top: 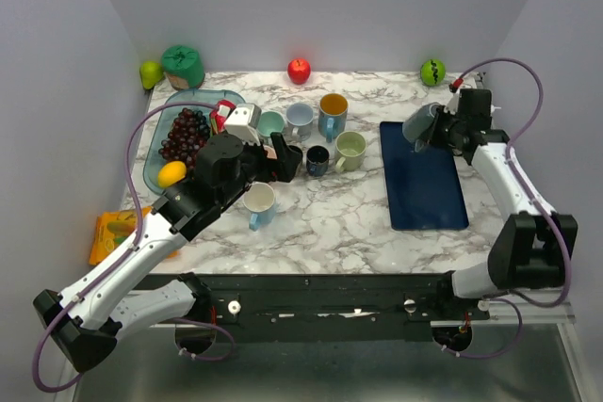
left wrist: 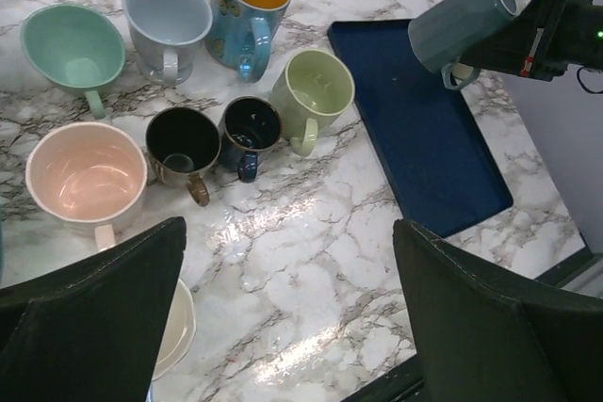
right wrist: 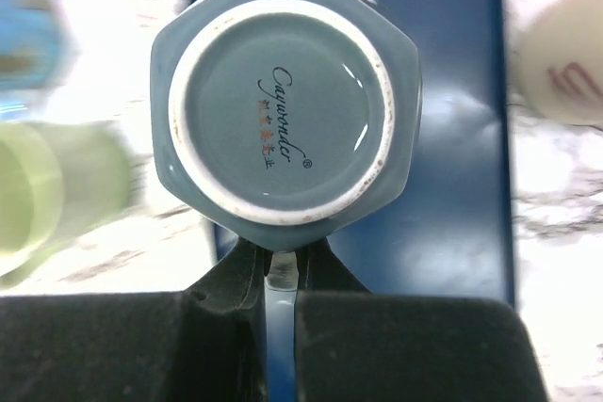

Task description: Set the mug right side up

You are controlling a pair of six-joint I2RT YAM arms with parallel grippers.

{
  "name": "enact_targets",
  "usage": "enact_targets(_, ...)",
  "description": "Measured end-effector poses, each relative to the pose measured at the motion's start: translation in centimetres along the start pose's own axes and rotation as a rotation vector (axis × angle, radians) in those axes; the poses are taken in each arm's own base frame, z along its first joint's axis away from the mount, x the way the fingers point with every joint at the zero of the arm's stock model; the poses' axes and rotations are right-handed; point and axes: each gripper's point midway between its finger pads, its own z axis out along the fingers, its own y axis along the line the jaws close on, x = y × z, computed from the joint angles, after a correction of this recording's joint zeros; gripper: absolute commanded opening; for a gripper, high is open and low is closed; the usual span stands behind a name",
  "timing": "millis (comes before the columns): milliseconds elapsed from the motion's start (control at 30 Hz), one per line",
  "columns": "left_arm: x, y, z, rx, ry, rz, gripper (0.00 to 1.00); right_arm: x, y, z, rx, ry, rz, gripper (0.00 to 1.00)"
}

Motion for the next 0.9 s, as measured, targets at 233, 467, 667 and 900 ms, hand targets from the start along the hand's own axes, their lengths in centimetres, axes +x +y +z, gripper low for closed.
enact_targets(233,-0.6,-3.7,0.8,0.182,-0.004,-0.035,0.99,-3.0,8.4,-9.6,-0.298,-0.229,-0.010,0.01)
enact_targets(467,0.2,-8.3,2.9,0.408,0.048,-0.076,0.98,-4.6,17.3,-20.7,-0.692,-0.432,-0.070,0.01)
enact_targets(667,-2.1,-12.6,2.2,0.616,-0.003,-0.099,0.99,-4.5,21.8,-27.9,-0.964,-0.515,-0.092,0.01)
enact_targets(900,-7.1,-17.7,-1.4,0.861,-0.162,-0.118,0.97,-5.2,23.8,-32.4,-1.132,-0.572,-0.066,0.01)
